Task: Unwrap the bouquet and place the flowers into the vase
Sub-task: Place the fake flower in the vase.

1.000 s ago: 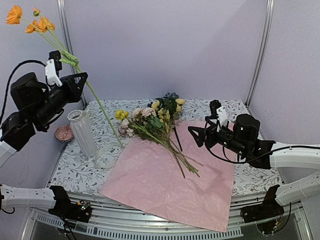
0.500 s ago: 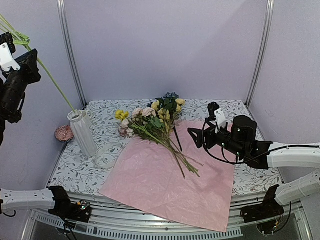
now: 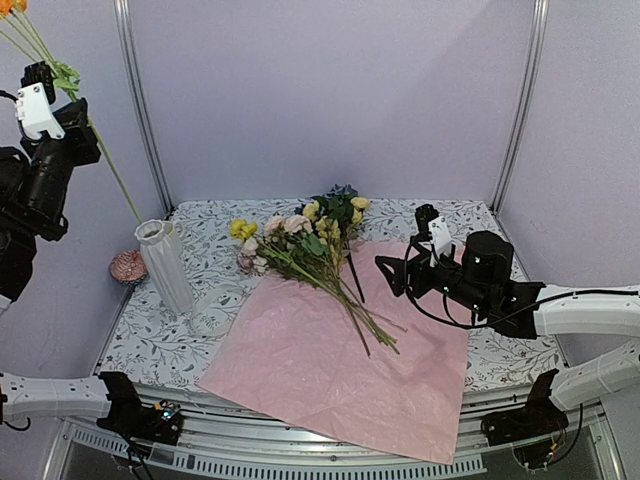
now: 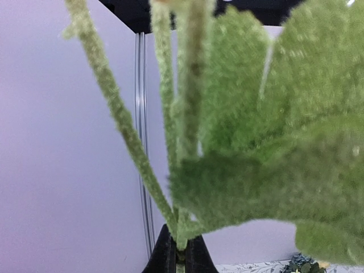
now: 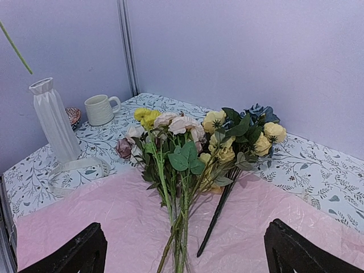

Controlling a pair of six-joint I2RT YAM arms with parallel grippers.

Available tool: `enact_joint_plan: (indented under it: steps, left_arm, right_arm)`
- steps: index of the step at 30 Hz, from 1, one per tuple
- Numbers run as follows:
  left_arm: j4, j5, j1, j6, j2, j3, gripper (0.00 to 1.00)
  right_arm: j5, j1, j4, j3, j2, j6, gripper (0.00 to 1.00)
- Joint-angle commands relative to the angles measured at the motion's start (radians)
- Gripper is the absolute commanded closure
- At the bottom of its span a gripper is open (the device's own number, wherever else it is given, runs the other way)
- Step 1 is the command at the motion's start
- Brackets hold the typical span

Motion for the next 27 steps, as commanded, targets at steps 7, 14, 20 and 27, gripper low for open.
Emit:
enact_joint_plan:
  steps: [7,14,20,27]
  left_arm:
    - [-0.012,0.003,0.042,-0.111,0.031,-0.085,1.00]
    - [-0.082,0.034,0.099,-0.236,0.042,-0.151,1.00]
    - [-0.239,0.092,0.202,-0.374,0.115,-0.097,1.00]
    - [-0.433,0.219,0.357,-0.525,0.209,-0.017,1.00]
  right_arm:
    - [0.002,0.002,0.018,-0.014,-0.025,0.001,0.01]
    - [0.001,0.003,0.013,-0.024,-0.029,0.005,0.01]
    - [-0.005,0.003,0.008,-0.021,-0.034,0.004,0.01]
    - [-0.010,0.003,0.001,-0.021,-0.041,0.007,0.01]
